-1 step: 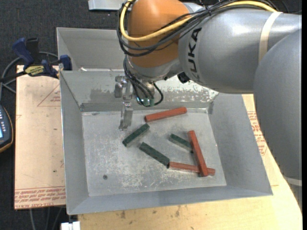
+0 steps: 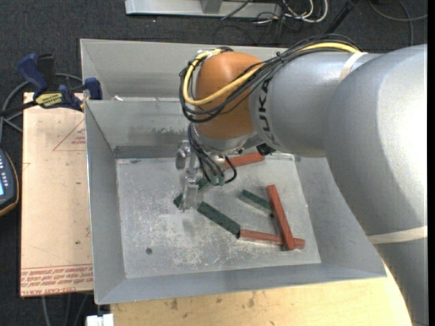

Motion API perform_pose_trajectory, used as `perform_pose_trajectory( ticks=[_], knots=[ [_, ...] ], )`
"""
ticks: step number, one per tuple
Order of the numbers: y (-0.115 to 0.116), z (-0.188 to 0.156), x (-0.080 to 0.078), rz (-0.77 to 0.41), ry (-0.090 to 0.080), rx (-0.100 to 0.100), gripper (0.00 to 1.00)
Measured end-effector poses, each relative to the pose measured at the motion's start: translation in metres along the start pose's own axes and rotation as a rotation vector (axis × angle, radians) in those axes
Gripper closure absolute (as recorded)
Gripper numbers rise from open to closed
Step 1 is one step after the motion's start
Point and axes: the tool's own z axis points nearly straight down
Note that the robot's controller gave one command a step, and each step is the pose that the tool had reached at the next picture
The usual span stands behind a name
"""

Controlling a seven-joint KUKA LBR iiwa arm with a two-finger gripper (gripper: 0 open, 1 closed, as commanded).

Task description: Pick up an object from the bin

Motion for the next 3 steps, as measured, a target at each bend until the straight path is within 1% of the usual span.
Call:
perform_pose_trajectory(
  ticks=[1,2,3],
  knots=[
    [-0.035,0.048,0.02,0.009,-0.002,-0.001,0.0],
    [-0.032,0.044,0.017,0.007,-0.009,-0.004,1.0],
    [-0.001,-0.125,0.011,0.013,-0.019,-0.007,1.0]
  ],
)
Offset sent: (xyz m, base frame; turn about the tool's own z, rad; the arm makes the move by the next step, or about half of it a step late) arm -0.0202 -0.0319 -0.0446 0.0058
